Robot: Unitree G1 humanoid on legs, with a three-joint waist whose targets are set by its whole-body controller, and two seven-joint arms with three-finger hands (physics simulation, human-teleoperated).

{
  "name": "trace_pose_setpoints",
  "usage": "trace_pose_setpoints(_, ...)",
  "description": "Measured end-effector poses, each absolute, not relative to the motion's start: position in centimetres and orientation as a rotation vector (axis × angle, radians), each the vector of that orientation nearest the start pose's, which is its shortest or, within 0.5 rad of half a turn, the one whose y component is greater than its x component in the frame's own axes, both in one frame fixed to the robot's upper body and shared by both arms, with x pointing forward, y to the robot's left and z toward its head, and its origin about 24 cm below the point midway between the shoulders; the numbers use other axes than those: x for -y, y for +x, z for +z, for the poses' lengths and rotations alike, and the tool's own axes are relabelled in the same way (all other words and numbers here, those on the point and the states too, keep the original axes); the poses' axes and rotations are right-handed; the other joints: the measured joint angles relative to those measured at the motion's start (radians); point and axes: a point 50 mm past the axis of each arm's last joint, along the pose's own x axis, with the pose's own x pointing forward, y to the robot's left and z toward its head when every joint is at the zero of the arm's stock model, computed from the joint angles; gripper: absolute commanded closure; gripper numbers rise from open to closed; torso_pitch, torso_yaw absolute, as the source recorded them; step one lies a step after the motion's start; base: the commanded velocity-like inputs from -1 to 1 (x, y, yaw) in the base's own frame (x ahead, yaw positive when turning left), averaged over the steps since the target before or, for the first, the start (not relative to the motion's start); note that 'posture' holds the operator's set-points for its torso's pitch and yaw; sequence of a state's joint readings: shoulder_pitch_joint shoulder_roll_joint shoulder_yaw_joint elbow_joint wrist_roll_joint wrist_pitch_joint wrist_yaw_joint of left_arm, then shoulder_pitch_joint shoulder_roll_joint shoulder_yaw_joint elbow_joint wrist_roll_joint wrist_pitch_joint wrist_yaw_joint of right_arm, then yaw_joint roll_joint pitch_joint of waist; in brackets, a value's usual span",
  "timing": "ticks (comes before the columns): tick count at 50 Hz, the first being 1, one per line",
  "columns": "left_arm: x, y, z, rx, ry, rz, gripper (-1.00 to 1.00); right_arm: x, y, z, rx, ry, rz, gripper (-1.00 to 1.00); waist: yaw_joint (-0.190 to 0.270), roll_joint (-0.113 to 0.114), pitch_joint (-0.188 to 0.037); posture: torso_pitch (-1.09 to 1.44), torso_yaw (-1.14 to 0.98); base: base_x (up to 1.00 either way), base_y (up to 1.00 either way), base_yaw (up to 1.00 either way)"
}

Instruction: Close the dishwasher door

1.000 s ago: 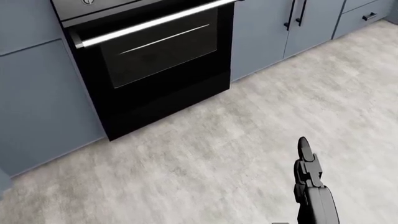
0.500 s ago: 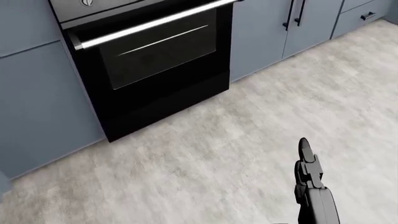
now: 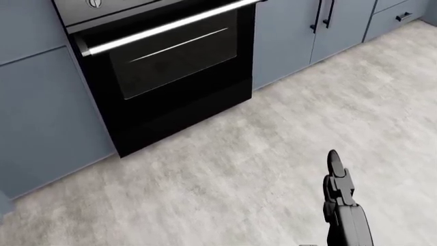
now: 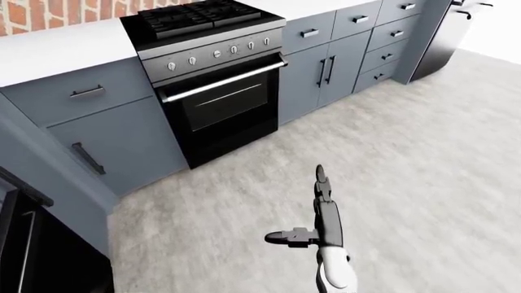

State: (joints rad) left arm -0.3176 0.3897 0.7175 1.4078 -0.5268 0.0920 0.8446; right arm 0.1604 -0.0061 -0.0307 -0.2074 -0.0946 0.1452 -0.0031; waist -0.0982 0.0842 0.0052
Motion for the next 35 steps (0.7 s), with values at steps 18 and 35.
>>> trace_pose_setpoints(18,-33.1,11.5,-10.6,-1.143,-0.416,1.688,-1.0,16.9,22.2,3.9,-0.098,-0.106,-0.087,-1.0,-0.001,0.001,0.001,0.0,0.0,0.0,0.0,0.0)
trace_pose_setpoints(35,-33.7,10.5,-10.5,-1.148,-0.431,1.732,-1.0,16.9,22.1,3.8,-0.098,-0.105,-0.086,-1.0,0.001,0.003,0.004,0.0,0.0,0.0,0.0,0.0)
